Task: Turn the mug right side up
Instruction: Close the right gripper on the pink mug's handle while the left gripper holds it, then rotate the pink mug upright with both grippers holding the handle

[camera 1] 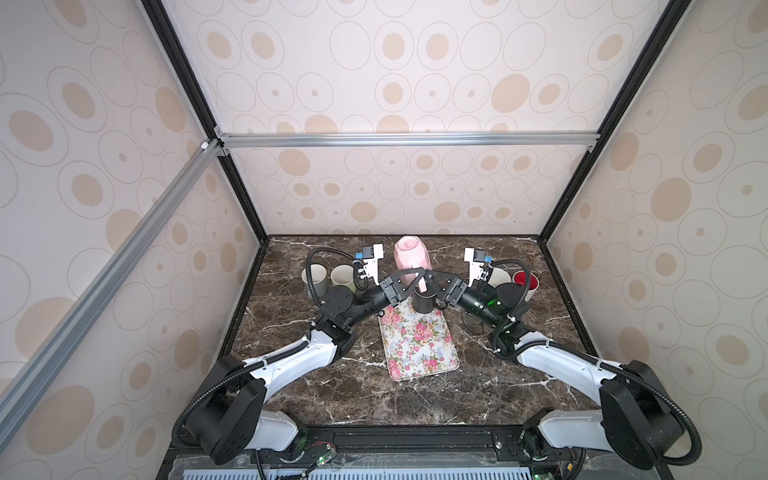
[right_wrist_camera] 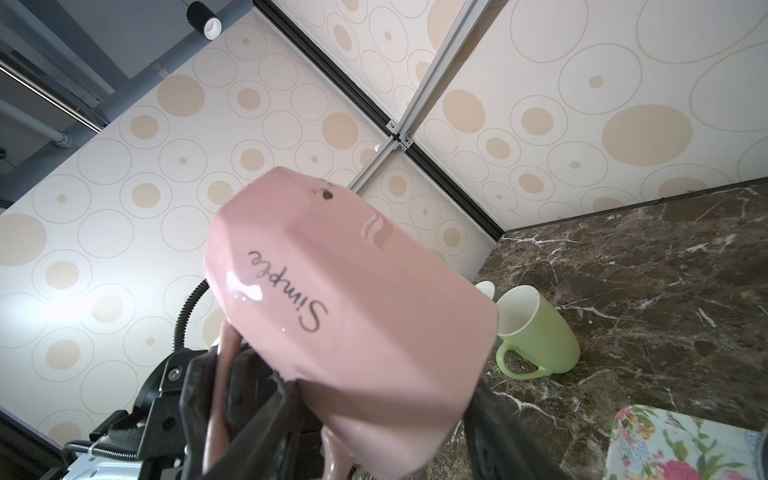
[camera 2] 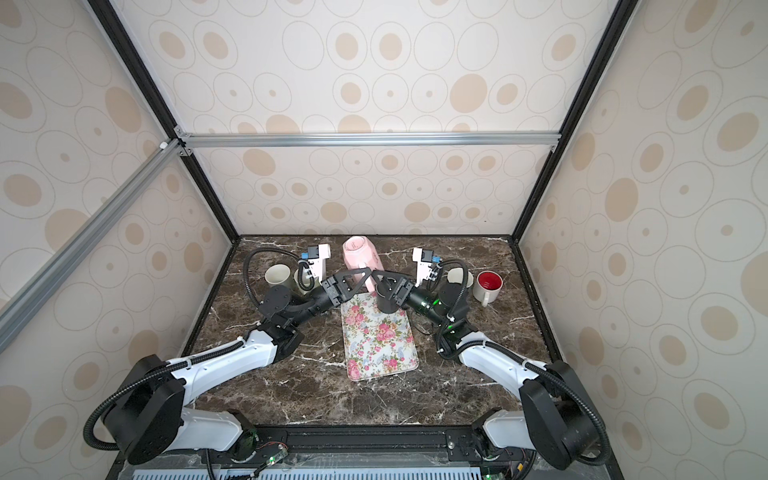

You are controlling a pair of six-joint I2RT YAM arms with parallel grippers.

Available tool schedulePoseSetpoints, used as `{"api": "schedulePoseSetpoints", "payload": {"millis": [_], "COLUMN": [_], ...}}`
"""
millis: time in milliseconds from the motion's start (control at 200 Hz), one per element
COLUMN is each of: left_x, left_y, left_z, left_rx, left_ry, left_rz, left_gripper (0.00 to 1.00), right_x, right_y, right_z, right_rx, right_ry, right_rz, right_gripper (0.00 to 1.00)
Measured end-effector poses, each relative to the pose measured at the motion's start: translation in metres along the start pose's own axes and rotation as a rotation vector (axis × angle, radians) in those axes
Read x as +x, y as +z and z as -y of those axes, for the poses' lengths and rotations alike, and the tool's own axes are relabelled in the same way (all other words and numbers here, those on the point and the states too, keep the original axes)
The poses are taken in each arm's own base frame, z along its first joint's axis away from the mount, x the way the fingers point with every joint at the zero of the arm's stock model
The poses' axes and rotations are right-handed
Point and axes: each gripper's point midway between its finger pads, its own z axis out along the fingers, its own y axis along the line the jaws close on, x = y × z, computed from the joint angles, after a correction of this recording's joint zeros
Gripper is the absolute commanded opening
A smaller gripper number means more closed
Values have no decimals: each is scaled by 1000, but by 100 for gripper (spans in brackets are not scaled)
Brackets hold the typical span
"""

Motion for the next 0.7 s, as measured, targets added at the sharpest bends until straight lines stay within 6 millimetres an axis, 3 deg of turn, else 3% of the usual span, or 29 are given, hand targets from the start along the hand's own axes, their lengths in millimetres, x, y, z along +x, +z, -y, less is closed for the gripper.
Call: {"api": "schedulePoseSetpoints", "payload": {"millis": [335,555,635,700], "left_x": [-4,-7,-8,-10], "left_y": [4,8,8,8], "left_z": [-6,-23,-27,-26], "left_rx": [3,4,9,16], "left_ry": [8,-22,-43,-50], "left_rz": [15,39,46,55], "left_gripper": [0,0,0,0], "right_x": [-1,2,2,2], "right_y": [3,11,11,11], "right_z": [1,14,17,17], "right_rx": [-10,-15,-7,-7], "right_ry": [34,90,97,91], "right_rz": [7,2,2,0], "right_gripper": [62,56,51,39]}}
